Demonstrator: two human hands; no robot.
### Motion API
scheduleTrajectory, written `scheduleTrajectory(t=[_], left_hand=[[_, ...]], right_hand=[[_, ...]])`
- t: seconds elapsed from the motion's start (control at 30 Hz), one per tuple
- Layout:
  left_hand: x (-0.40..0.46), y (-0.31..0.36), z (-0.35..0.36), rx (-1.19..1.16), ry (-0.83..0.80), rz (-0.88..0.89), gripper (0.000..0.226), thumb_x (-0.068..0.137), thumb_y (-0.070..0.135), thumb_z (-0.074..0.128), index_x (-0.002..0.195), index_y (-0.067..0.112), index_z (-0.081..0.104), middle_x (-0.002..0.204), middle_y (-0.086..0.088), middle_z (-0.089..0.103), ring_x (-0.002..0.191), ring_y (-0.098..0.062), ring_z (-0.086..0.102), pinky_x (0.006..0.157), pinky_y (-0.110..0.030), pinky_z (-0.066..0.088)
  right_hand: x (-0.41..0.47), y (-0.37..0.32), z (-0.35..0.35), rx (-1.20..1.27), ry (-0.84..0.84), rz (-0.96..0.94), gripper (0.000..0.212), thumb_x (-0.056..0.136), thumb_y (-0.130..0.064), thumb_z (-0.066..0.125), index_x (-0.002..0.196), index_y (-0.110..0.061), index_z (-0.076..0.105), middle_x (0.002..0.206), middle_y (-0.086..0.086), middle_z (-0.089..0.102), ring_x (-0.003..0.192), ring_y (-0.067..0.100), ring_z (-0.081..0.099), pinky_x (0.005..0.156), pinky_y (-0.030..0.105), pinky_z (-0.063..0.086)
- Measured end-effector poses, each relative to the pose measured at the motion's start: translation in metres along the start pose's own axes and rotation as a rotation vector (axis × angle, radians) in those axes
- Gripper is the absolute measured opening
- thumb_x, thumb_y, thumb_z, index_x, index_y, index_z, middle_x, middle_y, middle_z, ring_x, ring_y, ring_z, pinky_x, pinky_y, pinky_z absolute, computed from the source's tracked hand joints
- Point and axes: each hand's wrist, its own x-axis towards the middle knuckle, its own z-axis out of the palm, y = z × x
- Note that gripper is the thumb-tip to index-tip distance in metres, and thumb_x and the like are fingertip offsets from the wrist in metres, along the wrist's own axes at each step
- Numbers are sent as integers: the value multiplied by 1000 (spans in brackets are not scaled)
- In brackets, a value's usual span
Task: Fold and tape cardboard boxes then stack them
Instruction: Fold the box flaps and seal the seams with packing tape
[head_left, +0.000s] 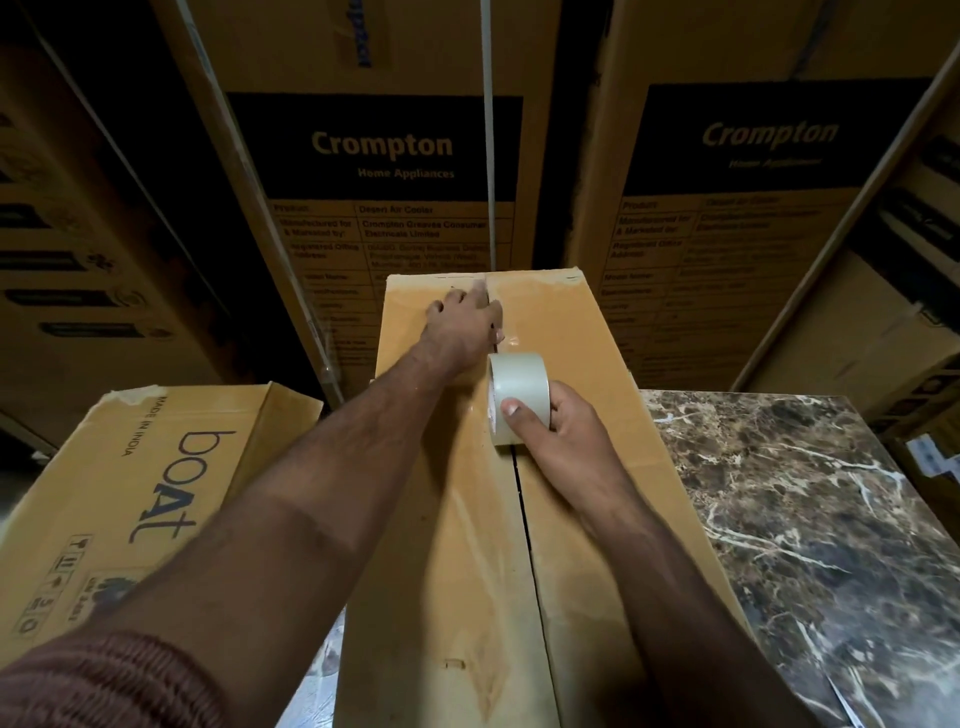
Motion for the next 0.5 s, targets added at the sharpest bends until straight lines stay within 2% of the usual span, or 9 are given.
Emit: scheduleTrajectory(t=[0.07, 0.17, 0.23, 0.3, 0.37, 0.43, 0.5], left_hand=[[-5, -3, -5, 15, 13, 55, 48, 101, 47, 46, 143, 24, 45, 158, -1, 34, 139, -31, 31, 110, -54, 30], [3, -11, -17, 7, -215, 47, 84, 89, 70, 52, 155, 24, 28, 166, 1, 18, 148, -32, 20, 116, -57, 26], [2, -7, -14, -6, -310, 29, 101, 85, 68, 59, 160, 21, 9, 168, -1, 2, 153, -32, 6, 122, -57, 13], [-6, 0, -4, -13, -264, 6, 100, 90, 53, 63, 160, 19, 0, 168, -4, -5, 154, -30, -2, 124, -53, 3], [-15, 3, 2, -17, -158, -24, 97, 90, 46, 66, 160, 19, 4, 168, -5, -2, 154, -32, 0, 123, -52, 2], [-20, 4, 4, -48, -72, -47, 88, 91, 58, 59, 158, 20, 16, 167, -8, 10, 152, -35, 9, 122, -53, 8], [-25, 8, 6, -40, 4, -56, 78, 90, 68, 52, 150, 21, 35, 159, -10, 29, 145, -35, 24, 117, -52, 21]], right_hand=[[-8, 5, 0, -46, -4, -42, 29, 93, -47, 63, 107, -22, 65, 93, -6, 73, 82, 3, 68, 71, 24, 53], [-10, 6, -1, -59, 32, -52, 23, 100, -40, 57, 115, -23, 62, 99, -9, 72, 89, 0, 66, 72, 18, 49], [-8, 4, -1, -87, 21, -49, 18, 100, -36, 58, 113, -24, 60, 99, -10, 71, 87, -2, 64, 69, 14, 47], [-7, 1, -1, -103, 31, -42, 15, 98, -33, 62, 110, -24, 58, 97, -10, 70, 85, -1, 64, 69, 17, 48], [-10, -2, -2, -113, 50, -47, 17, 96, -34, 65, 106, -22, 59, 95, -6, 71, 87, 11, 67, 71, 27, 50], [-18, -5, -6, -136, 59, -52, 20, 95, -38, 66, 101, -20, 60, 92, -2, 71, 83, 17, 68, 70, 34, 53], [-29, -3, -8, -149, 73, -55, 24, 94, -43, 66, 95, -19, 61, 88, 1, 71, 79, 20, 68, 68, 39, 54]])
